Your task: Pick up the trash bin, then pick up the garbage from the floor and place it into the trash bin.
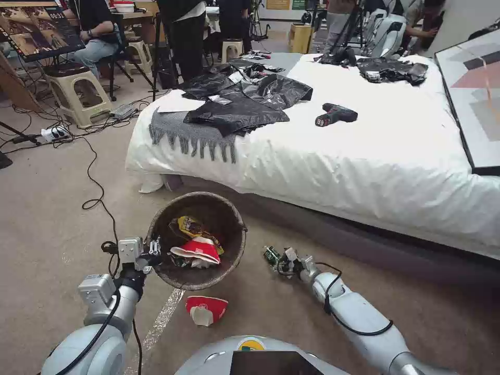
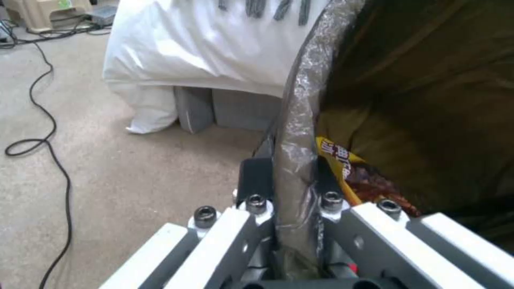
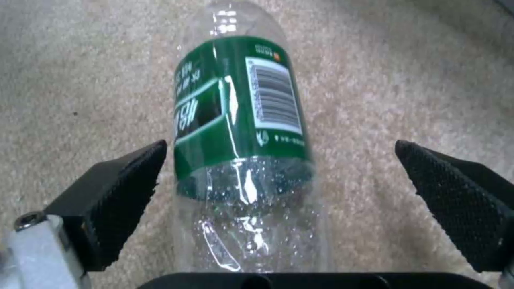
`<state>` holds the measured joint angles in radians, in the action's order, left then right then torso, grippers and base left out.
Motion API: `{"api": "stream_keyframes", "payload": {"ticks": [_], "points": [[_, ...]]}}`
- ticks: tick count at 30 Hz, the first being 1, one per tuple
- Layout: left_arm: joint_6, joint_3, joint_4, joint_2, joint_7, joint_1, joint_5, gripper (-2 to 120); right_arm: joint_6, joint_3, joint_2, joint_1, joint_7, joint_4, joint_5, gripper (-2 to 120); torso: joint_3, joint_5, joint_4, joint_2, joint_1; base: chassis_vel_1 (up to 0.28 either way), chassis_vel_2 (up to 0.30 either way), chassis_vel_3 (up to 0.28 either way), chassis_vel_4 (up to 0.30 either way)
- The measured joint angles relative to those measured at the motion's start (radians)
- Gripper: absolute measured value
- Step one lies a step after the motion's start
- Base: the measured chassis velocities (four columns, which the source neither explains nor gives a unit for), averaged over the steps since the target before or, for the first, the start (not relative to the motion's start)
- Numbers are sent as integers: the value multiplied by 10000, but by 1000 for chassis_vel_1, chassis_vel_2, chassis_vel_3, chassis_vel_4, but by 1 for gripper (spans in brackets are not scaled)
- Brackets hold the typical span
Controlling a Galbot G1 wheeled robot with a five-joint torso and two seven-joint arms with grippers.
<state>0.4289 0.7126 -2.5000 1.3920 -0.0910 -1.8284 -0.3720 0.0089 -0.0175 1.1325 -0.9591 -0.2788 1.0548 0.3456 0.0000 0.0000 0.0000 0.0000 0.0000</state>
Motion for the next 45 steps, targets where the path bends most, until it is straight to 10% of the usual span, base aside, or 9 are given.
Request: {"api": "stream_keyframes", "payload": {"ticks": [12,21,32,45], "points": [[0,-12,1,-18,5,27,3,0,87,29,221,12,-19,-379,-211,91,0,0,0,0,0,0,0,0,0],[0,-10,1,-15,7,28,1,0,105,62,327,-11,-37,-414,-247,50,0,-1,-1,0,0,0,0,0,0],[-1,-13,1,-15,1,8,1,0,154,183,334,-69,-51,-309,-227,32,0,0,0,0,0,0,0,0,0],[26,-36,1,-47,-41,-40,-4,0,-97,439,-672,-501,118,3200,724,32,1,0,-1,0,0,0,0,0,0]]}}
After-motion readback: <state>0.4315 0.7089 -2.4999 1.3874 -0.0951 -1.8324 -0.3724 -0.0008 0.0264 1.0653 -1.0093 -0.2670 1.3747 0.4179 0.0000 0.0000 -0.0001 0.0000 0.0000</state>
